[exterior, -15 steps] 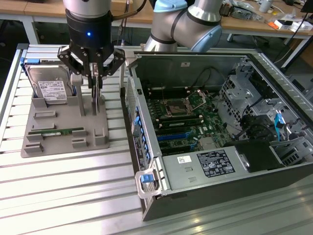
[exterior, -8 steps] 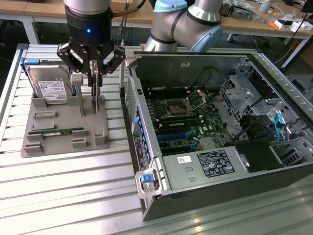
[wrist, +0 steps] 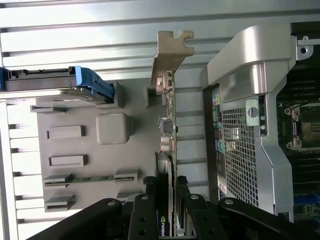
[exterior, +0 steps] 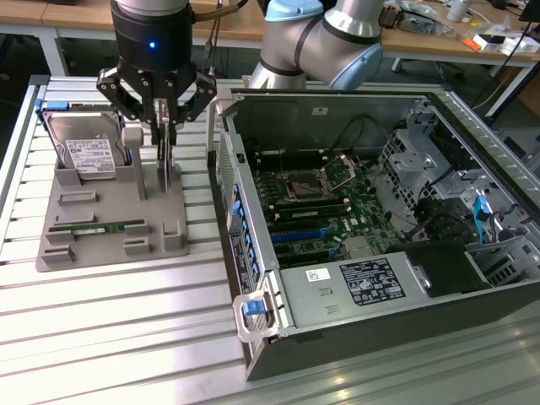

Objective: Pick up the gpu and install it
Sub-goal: 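Pick up the gpu and move the gpu toward the slot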

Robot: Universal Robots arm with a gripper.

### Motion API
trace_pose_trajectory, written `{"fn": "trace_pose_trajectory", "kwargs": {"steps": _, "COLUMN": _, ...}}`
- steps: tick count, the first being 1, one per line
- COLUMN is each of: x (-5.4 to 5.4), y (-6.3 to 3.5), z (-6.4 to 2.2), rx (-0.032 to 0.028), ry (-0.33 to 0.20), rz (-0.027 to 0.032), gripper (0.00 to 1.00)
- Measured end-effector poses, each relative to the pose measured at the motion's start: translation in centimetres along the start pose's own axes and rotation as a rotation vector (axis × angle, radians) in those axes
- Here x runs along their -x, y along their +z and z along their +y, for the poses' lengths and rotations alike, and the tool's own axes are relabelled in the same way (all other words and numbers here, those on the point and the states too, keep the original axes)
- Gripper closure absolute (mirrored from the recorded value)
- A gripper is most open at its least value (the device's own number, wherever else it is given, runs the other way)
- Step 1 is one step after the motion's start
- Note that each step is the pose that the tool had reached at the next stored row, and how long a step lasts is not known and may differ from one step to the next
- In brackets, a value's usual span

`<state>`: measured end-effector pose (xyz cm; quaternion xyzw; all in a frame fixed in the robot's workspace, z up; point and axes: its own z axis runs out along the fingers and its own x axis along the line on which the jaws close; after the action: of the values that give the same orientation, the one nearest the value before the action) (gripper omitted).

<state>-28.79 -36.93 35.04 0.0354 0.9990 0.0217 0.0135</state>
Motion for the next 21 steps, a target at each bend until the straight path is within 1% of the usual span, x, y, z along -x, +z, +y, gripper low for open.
{"fn": "trace_pose_trajectory", "kwargs": {"steps": 5, "x": 0.0, "y": -0.79, "z": 0.03, "rx": 0.0, "ry": 0.0, "rz": 0.0, "gripper": 0.73}}
{"fn": "trace_pose_trajectory", "kwargs": {"steps": 21, "x": 0.1, "y": -2.47, "z": 0.11, "rx": 0.0002, "ry": 0.0, "rz": 0.0, "gripper": 0.73}}
